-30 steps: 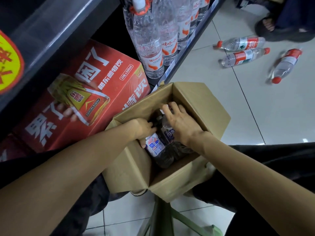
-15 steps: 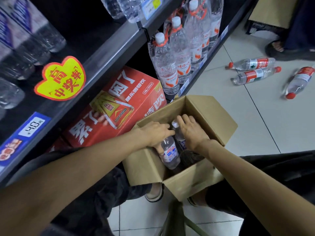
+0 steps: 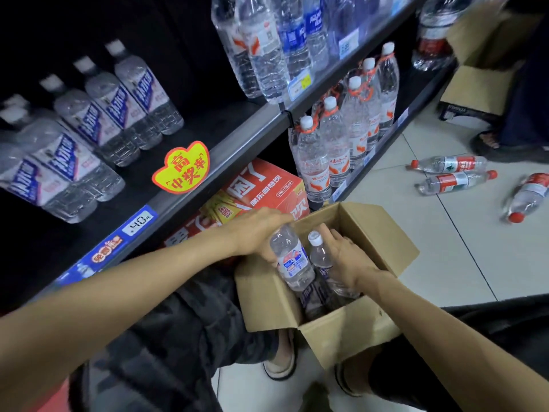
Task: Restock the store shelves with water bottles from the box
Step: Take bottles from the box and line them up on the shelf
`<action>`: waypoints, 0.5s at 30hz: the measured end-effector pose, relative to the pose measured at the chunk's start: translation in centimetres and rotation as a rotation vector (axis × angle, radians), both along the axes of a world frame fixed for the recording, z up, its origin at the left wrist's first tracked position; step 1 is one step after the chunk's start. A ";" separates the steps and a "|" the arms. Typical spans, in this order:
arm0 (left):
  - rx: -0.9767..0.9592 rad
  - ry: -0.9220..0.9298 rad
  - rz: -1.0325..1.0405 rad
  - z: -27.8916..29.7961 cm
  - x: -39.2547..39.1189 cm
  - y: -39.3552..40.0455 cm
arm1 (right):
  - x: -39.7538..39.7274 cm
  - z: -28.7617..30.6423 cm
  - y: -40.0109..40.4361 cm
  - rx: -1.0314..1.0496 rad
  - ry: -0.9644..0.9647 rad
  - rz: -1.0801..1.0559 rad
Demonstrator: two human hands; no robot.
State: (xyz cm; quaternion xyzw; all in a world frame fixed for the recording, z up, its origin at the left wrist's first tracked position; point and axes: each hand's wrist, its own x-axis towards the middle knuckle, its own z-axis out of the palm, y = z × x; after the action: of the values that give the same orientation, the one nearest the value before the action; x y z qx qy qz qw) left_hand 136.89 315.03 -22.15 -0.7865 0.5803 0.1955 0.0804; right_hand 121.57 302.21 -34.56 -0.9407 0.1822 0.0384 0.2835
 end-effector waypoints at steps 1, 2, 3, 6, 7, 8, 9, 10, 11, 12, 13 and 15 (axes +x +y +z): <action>-0.016 -0.001 0.010 0.6 0.1 0.1 | 0.3 0.8 -0.2 0.000 -0.016 -0.004; -0.039 -0.015 0.011 1.4 0.0 0.4 | 0.5 1.9 -0.3 -0.011 -0.044 -0.008; -0.065 -0.035 0.012 2.4 0.0 0.9 | 0.6 3.1 -0.3 -0.022 -0.078 -0.004; -0.172 -0.079 0.032 5.6 -0.2 2.1 | 0.5 7.0 -0.6 -0.064 -0.202 0.006; -0.205 -0.094 0.042 6.9 -0.3 2.5 | 0.4 8.4 -0.7 -0.068 -0.239 0.002; -0.231 -0.109 0.052 8.2 -0.4 2.9 | 0.3 9.9 -0.8 -0.058 -0.266 -0.008; -0.262 -0.116 0.065 9.5 -0.5 3.3 | 0.3 11.3 -0.8 -0.042 -0.287 -0.027; -0.304 -0.108 0.086 10.6 -0.6 3.7 | 0.3 12.7 -0.8 -0.036 -0.311 -0.051; -0.356 -0.083 0.119 11.6 -0.6 4.0 | 0.5 14.0 -0.7 -0.051 -0.342 -0.083; -0.413 -0.047 0.162 12.5 -0.5 4.4 | 0.8 15.3 -0.7 -0.075 -0.384 -0.116; -0.470 0.000 0.209 13.2 -0.4 4.7 | 1.0 16.4 -0.7 -0.081 -0.432 -0.151; -0.582 0.082 0.253 14.9 -0.2 5.7 | 1.6 19.1 -0.5 -0.068 -0.556 -0.181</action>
State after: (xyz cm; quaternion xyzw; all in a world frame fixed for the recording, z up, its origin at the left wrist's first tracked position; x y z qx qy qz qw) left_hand 136.65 320.70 -7.22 -0.8339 0.5121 0.0613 -0.1963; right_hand 123.13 301.73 -15.47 -0.9041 0.1819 -0.2525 0.2930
